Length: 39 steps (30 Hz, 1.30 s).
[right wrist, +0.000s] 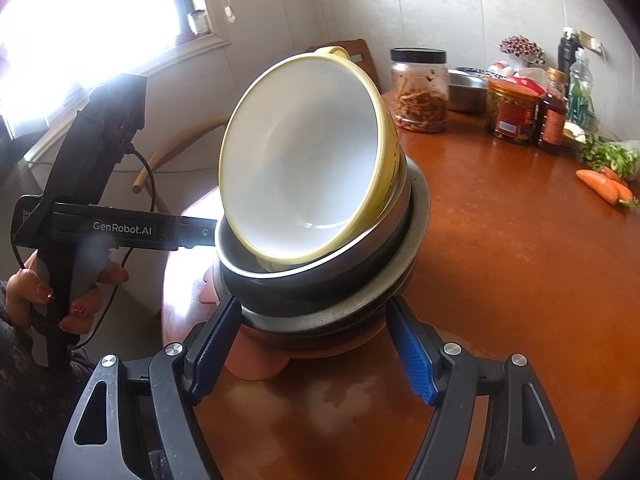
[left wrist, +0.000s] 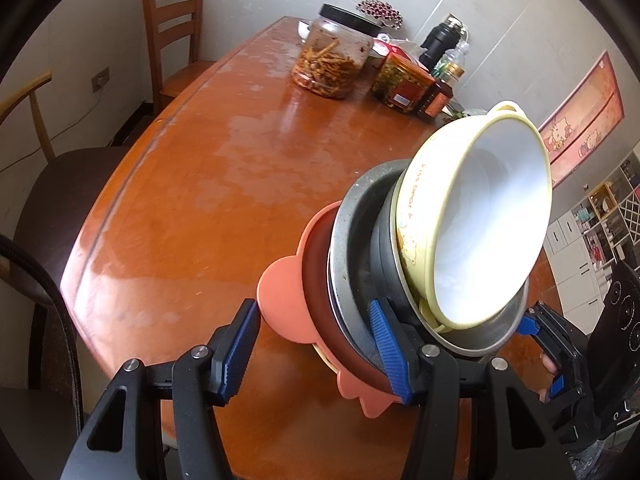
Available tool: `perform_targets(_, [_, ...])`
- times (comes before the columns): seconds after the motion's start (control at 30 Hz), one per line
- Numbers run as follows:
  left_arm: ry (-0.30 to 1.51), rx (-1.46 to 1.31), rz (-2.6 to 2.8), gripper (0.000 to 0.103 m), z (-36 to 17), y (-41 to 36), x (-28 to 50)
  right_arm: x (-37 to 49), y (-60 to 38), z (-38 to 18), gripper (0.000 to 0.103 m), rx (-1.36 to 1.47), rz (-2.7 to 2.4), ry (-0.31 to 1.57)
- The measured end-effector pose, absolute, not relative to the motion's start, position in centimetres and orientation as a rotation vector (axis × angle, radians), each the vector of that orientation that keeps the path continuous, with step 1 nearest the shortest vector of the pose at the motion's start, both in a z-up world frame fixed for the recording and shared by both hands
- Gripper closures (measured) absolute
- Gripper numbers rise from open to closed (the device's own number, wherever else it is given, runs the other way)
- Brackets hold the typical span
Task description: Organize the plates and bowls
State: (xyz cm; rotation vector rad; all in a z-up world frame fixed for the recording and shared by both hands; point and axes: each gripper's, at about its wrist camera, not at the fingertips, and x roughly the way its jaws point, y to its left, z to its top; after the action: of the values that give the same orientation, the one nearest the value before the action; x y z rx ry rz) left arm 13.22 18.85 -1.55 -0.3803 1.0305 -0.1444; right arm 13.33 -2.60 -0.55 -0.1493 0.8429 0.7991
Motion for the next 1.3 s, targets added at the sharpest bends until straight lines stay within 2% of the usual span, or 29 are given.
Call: perform_targets(1.3, [1.071,-0.228,-0.245,0.046,-1.4,5.2,19.8,15.3,-15.0,0.2,0.026,-0.069,0.637,0.839])
